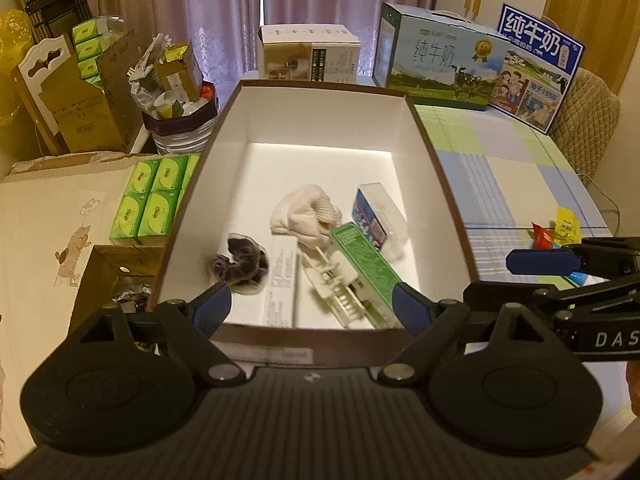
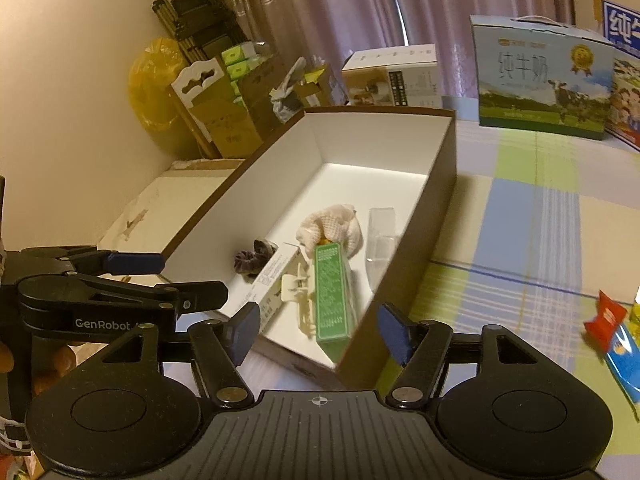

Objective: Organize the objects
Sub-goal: 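Withdraw both tools from the box toward the remaining snacks and tube, then grasp the red snack packet with the left tool while the right tool grasps the white bottle, then carry the red packet and white bottle into the box and release both, then withdraw both tools from the box toward the blue tube and yellow packet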

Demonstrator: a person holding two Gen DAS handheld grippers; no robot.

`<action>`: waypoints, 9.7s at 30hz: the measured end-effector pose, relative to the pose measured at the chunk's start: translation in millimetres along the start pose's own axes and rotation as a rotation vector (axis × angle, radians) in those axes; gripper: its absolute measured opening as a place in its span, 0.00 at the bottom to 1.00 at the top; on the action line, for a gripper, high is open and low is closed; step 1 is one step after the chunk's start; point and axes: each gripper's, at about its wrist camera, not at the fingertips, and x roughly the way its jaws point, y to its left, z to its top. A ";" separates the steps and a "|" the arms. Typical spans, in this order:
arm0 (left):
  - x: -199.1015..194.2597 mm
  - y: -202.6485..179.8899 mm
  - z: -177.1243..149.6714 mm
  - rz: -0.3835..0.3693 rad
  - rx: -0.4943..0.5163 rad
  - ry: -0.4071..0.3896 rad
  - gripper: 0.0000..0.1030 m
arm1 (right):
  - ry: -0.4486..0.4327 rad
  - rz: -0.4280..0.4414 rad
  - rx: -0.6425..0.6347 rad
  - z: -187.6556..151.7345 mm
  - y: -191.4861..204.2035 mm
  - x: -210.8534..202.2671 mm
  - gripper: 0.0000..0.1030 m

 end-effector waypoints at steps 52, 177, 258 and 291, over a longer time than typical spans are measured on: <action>25.5 -232.7 -32.9 -0.133 0.154 0.114 0.83 | 0.011 -0.325 0.239 -111.3 -206.7 -148.6 0.65; -1.8 -22.1 16.2 -0.040 -0.003 -0.135 0.22 | -0.106 0.036 -0.106 24.6 6.9 8.3 0.23; 145.5 37.3 128.6 0.007 0.151 -0.009 0.80 | -0.084 -0.112 -0.065 114.7 -48.4 128.5 0.59; 32.9 -1.3 46.8 0.002 0.038 -0.011 0.83 | -0.140 -0.045 0.034 34.0 -24.0 14.6 0.63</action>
